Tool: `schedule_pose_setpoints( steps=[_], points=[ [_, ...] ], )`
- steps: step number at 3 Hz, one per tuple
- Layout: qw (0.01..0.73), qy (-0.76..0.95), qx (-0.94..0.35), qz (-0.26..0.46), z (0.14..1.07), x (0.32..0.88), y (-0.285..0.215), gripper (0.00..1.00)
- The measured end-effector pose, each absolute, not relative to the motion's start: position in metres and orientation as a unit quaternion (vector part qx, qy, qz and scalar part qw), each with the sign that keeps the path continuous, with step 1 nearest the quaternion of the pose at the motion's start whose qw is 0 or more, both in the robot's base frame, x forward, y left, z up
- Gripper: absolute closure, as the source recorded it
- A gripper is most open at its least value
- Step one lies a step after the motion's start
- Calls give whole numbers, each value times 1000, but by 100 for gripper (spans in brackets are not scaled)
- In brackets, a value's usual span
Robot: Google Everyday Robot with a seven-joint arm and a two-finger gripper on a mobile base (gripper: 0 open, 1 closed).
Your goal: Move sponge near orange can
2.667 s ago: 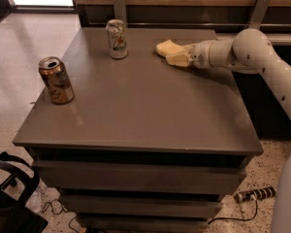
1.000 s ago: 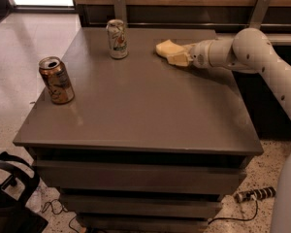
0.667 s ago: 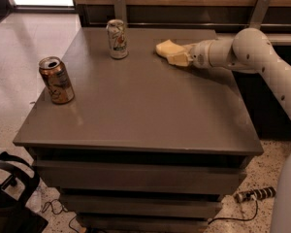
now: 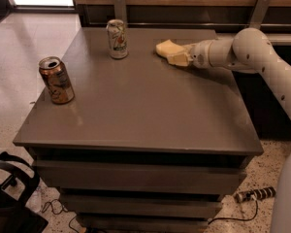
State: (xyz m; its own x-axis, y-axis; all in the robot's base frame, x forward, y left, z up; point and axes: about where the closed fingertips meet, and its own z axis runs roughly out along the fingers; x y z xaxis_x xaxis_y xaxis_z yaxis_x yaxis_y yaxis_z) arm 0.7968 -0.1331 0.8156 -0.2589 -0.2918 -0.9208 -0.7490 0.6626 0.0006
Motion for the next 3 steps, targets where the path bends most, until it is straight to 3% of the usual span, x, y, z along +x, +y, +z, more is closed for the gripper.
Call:
schedule_pose_setpoints(
  steps=[3],
  points=[
    [508, 758, -338, 232, 815, 796, -129, 100]
  ],
)
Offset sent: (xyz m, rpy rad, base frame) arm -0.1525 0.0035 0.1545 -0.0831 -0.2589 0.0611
